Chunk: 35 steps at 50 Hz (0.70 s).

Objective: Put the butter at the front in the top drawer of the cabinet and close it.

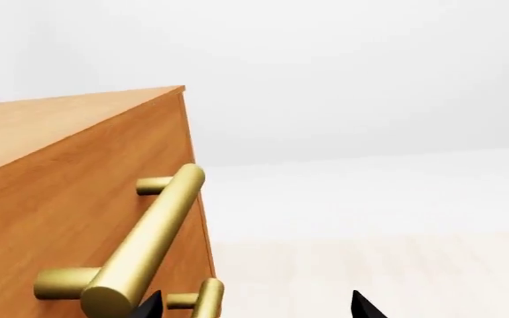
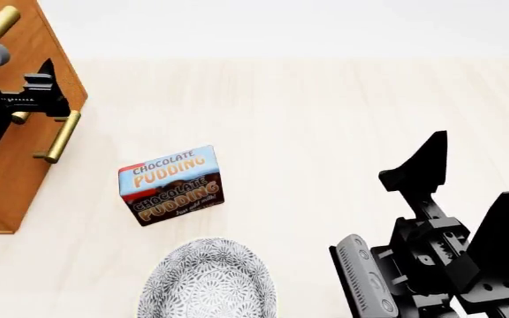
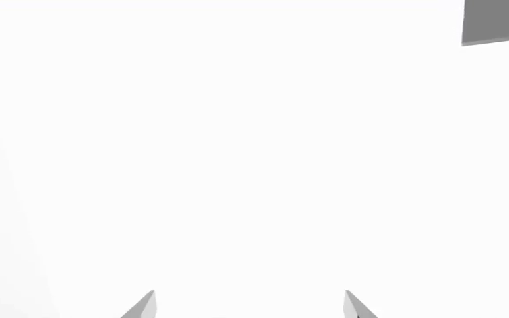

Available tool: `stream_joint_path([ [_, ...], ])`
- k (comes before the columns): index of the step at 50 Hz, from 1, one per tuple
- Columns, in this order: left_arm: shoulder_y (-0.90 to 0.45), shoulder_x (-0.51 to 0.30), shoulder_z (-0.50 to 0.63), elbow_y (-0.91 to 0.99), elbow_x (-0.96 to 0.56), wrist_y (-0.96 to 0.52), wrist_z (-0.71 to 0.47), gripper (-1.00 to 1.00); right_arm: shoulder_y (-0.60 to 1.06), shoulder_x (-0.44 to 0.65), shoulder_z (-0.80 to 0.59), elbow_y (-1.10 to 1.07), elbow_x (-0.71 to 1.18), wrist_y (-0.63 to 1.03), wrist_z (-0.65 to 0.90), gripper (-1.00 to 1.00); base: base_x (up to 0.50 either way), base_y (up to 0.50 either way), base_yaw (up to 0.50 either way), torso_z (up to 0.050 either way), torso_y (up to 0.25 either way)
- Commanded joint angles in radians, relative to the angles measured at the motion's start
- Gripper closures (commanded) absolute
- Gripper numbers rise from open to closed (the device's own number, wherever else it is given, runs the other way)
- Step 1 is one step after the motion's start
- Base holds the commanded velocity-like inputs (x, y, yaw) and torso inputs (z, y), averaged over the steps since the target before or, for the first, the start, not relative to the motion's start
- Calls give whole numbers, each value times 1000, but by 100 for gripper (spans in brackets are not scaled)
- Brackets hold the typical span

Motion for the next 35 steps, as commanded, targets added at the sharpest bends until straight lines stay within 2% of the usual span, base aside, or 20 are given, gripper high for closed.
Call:
stream_joint_path([
  [1, 15, -12, -3, -86, -17, -6, -48, -100, -3, -1, 6, 4, 4, -7, 6, -100, 0, 3, 3, 0, 0],
  [35, 55, -1, 8, -38, -23, -7, -24, -100, -16, -3, 26, 5, 10, -16, 17, -100, 5, 3, 1, 0, -4],
])
